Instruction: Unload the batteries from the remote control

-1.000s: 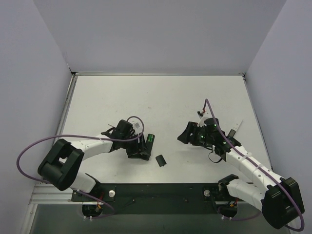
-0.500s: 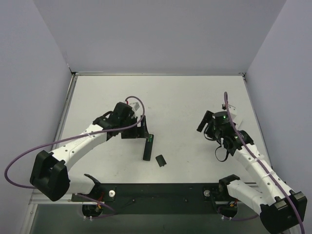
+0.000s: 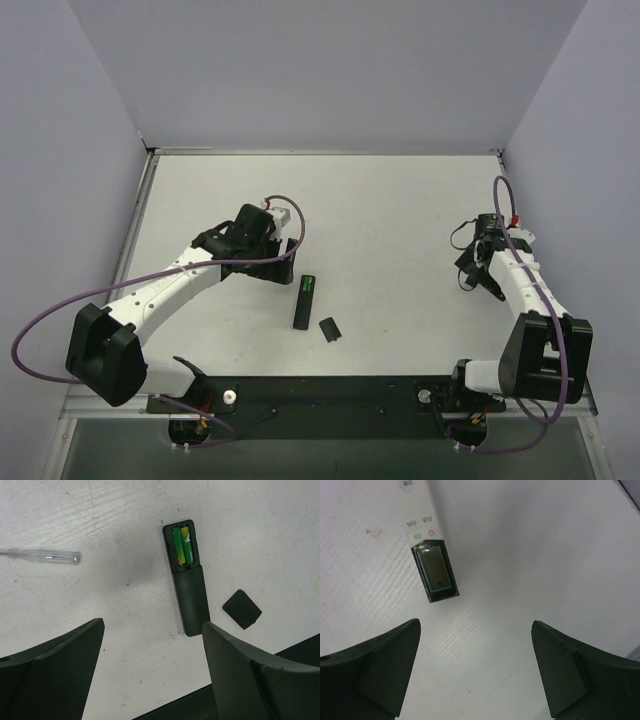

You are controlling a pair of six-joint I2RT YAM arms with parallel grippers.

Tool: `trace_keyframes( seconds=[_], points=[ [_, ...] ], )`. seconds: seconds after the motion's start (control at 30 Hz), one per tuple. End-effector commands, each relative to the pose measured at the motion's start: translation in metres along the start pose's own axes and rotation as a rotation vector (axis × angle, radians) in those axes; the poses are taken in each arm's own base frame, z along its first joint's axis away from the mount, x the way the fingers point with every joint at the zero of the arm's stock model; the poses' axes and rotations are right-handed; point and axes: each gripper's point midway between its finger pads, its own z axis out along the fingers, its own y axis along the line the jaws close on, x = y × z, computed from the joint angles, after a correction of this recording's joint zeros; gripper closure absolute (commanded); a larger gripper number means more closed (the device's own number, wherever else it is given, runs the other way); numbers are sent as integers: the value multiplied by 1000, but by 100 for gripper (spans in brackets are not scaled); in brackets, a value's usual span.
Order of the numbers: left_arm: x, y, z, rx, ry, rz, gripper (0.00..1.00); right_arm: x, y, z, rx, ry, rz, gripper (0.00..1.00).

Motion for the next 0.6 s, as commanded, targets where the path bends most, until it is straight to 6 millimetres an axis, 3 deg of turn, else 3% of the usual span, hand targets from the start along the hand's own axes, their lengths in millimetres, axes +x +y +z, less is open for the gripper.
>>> trace_keyframes(
  seconds=[0.0, 0.2, 0.33, 0.57],
  points=[
    [-11, -5, -15, 28, -66, 47, 10, -26, 19, 7, -61, 9, -7, 13],
    [-16, -7, -25, 42, -113, 45, 11, -25, 34, 33, -200, 93, 8, 16],
    [-17, -12, -27, 70, -127, 43, 11, -27, 32, 49, -146, 131, 7, 17],
    [-16, -12, -26, 68, -116, 38, 15, -21, 44, 69, -152, 191, -32, 38]
  ],
)
